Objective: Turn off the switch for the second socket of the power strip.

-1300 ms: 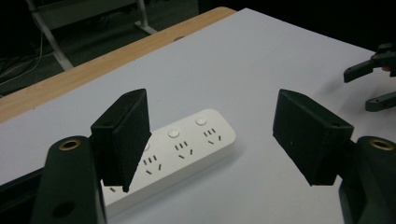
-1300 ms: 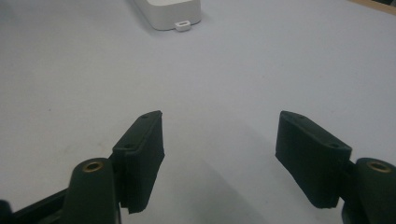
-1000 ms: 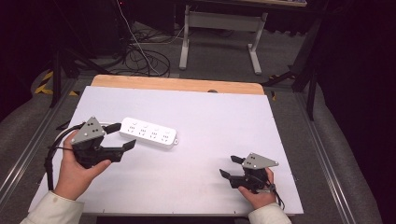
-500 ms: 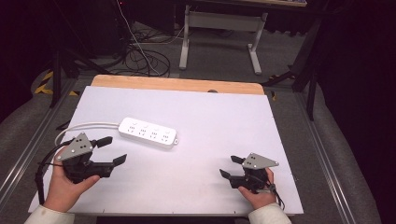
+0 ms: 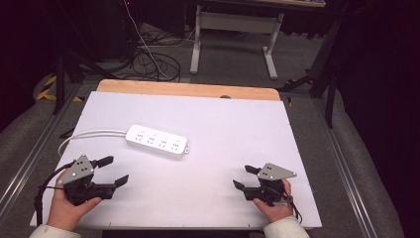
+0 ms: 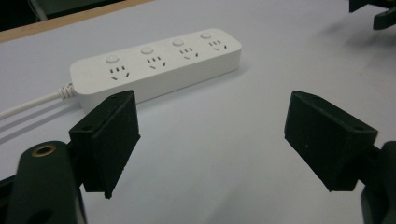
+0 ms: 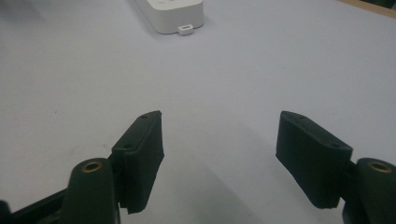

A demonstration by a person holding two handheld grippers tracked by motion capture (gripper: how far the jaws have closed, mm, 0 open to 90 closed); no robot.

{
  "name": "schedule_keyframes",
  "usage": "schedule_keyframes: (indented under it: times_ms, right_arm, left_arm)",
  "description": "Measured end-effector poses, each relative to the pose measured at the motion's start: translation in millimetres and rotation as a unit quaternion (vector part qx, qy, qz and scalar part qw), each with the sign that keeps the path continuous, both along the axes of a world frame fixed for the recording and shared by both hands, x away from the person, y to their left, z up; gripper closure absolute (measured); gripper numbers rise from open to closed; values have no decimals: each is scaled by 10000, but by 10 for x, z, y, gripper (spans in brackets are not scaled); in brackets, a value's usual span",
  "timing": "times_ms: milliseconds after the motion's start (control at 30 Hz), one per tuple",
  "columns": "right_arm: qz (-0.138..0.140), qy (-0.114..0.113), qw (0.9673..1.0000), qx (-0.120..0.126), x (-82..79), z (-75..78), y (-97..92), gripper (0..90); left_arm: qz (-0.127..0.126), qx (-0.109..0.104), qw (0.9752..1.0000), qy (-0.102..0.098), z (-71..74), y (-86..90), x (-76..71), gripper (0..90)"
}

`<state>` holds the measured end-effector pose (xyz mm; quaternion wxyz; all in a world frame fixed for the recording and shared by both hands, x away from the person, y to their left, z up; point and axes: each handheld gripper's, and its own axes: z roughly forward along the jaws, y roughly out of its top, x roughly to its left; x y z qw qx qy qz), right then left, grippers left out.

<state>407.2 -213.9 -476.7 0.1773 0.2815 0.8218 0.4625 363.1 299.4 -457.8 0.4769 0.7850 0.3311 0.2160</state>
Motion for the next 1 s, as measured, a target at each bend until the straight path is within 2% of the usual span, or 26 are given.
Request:
schedule_keyframes:
  times_ms: [167,267,433,500,567,700,833,900,1000]
  right_arm:
    - [17,-6,10000,10,-2,2,0,328]
    - [21,-6,10000,15,-3,3,-1,328]
    - [34,-15,10000,20,-5,4,-1,328]
    - [33,-18,10000,21,-6,5,-2,328]
    - [38,-18,10000,23,-8,6,-1,328]
    - [57,-16,10000,20,-4,5,4,328]
    - [64,-38,10000,27,-9,11,4,328]
    - [57,-38,10000,30,-9,12,3,328]
    - [63,-35,10000,35,-4,9,6,328]
  left_arm:
    - [-9,31,10000,48,-80,22,-37,174]
    - [-32,-70,9999,148,-119,23,-55,169]
    - [65,-296,9989,352,-181,29,-87,167]
    - [122,-340,9983,462,-205,37,-94,169]
    - [165,-295,9980,526,-226,40,-85,169]
    - [260,-202,9985,448,-228,21,-47,172]
    - [220,88,9995,207,-216,0,-57,172]
    - [200,108,9997,95,-202,-9,-69,168]
    - [167,68,9998,72,-191,-12,-81,167]
